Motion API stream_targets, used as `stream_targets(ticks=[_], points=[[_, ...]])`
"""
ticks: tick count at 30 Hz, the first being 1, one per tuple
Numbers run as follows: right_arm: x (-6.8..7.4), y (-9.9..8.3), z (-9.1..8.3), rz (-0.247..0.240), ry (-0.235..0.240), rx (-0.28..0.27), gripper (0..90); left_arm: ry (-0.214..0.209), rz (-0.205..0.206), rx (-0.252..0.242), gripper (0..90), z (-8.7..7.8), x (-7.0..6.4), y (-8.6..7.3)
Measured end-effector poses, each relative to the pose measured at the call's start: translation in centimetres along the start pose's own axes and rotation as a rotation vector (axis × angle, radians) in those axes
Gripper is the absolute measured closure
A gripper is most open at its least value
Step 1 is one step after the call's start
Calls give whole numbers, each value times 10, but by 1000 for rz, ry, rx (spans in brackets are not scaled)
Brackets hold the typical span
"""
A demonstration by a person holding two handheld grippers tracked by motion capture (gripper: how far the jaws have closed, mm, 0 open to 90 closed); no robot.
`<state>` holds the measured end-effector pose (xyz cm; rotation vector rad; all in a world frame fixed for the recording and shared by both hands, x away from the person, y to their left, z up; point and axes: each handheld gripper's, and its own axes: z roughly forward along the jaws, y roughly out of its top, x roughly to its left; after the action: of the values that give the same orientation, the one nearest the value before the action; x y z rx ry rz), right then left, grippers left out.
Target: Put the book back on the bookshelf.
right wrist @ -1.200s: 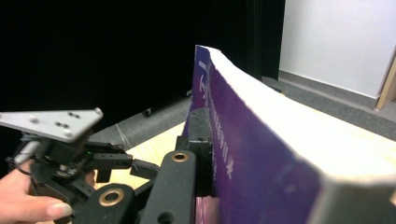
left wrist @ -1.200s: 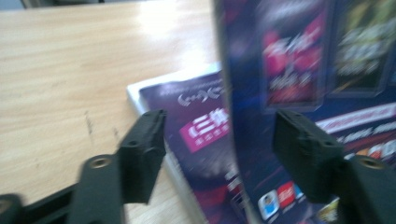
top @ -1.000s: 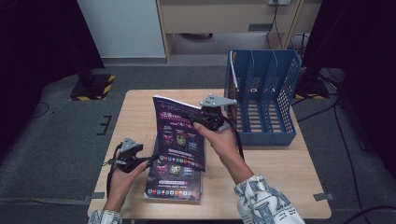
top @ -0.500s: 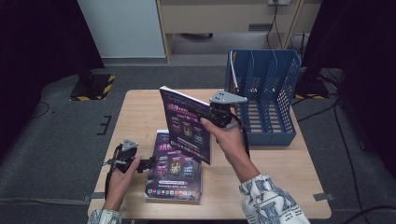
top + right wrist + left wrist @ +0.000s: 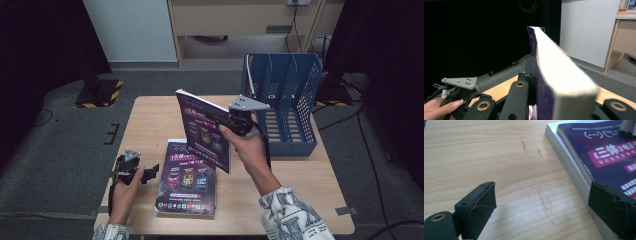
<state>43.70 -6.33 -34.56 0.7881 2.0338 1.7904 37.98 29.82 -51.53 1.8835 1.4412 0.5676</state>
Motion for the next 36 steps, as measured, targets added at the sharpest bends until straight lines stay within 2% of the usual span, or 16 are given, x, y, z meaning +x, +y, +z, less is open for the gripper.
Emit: stream_targets(ticks=[7,16,21,24,34,36], points=[[-1,1,-5,-2,-8,-13,825,22,8,44,79,3,3,-3],[-4,3,-17,-7,-26,-26,825,50,-7,57,79,4,9,-7],[-4,3,-22,-8,-31,-28,825,60,-11,83,79,6,14,-10],[-4,3,-26,-9,-34,-28,825,60,-17,87,79,7,16,-11],[-4,-1,-37,-9,-53,-47,826,68,9,90,62,9,14,-13],[-4,-2,-39,-7,-51,-47,826,63,4,81,51,9,14,-13]])
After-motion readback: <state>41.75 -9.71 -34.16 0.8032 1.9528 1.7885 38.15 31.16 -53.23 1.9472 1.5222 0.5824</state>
